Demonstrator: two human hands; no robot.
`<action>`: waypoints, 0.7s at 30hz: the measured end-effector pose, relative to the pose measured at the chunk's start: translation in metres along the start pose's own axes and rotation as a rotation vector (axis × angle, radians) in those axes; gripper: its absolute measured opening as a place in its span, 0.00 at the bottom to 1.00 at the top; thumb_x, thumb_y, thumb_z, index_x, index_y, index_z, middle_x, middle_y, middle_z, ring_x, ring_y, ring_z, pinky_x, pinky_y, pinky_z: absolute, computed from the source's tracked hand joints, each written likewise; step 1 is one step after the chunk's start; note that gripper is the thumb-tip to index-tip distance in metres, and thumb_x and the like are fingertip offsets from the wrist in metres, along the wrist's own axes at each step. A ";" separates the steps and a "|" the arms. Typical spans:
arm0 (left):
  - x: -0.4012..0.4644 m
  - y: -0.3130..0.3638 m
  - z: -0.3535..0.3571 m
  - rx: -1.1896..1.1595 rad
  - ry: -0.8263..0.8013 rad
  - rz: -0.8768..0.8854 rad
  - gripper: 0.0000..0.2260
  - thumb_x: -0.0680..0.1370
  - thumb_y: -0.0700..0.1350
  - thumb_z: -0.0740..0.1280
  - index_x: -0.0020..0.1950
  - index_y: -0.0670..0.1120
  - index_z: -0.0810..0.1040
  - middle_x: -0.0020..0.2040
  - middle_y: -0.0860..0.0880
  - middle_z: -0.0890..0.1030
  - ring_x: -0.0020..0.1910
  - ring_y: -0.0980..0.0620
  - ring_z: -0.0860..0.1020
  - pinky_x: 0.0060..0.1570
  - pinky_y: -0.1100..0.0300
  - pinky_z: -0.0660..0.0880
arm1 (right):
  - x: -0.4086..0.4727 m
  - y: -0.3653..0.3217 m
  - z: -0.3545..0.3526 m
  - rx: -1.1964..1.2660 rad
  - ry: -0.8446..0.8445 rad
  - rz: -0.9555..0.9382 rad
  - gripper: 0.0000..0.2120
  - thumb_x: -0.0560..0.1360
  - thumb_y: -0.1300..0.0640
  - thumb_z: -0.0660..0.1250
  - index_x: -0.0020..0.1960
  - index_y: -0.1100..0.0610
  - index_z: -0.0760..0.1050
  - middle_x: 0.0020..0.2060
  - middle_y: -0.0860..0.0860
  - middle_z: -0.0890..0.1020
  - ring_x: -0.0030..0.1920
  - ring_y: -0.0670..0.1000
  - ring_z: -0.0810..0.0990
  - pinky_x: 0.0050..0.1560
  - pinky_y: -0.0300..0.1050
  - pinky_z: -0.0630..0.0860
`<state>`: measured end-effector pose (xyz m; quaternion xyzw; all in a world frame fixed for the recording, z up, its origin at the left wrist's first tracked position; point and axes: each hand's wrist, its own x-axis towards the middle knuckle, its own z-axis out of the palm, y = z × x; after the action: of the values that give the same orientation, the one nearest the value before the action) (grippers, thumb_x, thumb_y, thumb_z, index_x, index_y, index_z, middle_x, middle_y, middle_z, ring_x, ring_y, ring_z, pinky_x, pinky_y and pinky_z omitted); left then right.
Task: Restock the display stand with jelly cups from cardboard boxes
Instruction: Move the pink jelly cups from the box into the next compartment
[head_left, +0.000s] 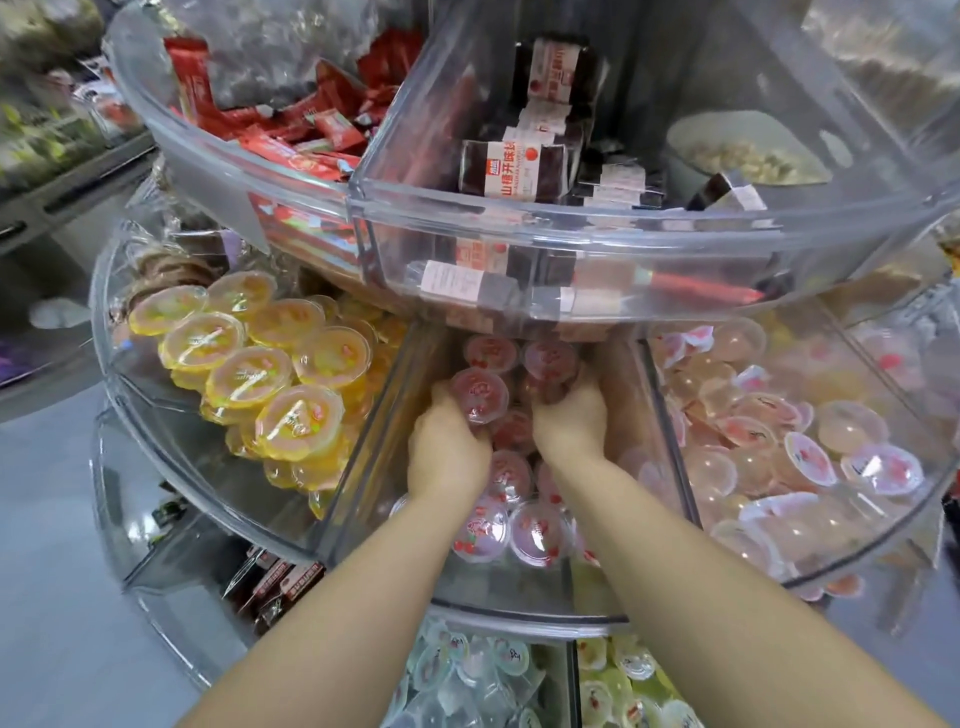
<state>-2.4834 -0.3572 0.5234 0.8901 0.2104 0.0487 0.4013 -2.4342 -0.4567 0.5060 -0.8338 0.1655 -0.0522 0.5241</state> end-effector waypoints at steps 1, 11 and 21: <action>0.001 0.001 -0.001 -0.005 -0.007 -0.006 0.14 0.73 0.39 0.64 0.58 0.42 0.70 0.54 0.39 0.79 0.54 0.37 0.77 0.49 0.51 0.74 | -0.001 -0.002 -0.001 -0.016 -0.018 0.011 0.11 0.74 0.57 0.66 0.54 0.60 0.73 0.46 0.55 0.80 0.46 0.54 0.77 0.43 0.39 0.67; -0.015 -0.011 -0.023 -0.390 -0.268 -0.050 0.20 0.71 0.36 0.69 0.59 0.50 0.71 0.56 0.49 0.79 0.56 0.49 0.77 0.58 0.48 0.75 | -0.035 -0.003 -0.023 -0.043 -0.444 -0.026 0.18 0.73 0.63 0.66 0.62 0.59 0.73 0.50 0.54 0.81 0.51 0.52 0.79 0.52 0.39 0.76; -0.020 -0.018 -0.036 -0.491 -0.385 0.004 0.25 0.74 0.32 0.61 0.50 0.65 0.70 0.53 0.62 0.77 0.54 0.65 0.74 0.48 0.73 0.70 | -0.034 -0.013 0.007 -0.175 -0.422 -0.177 0.08 0.69 0.59 0.71 0.44 0.56 0.72 0.42 0.54 0.84 0.44 0.52 0.82 0.41 0.40 0.71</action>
<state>-2.5168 -0.3301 0.5357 0.7600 0.1108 -0.0705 0.6365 -2.4613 -0.4350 0.5173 -0.8797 -0.0175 0.0919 0.4662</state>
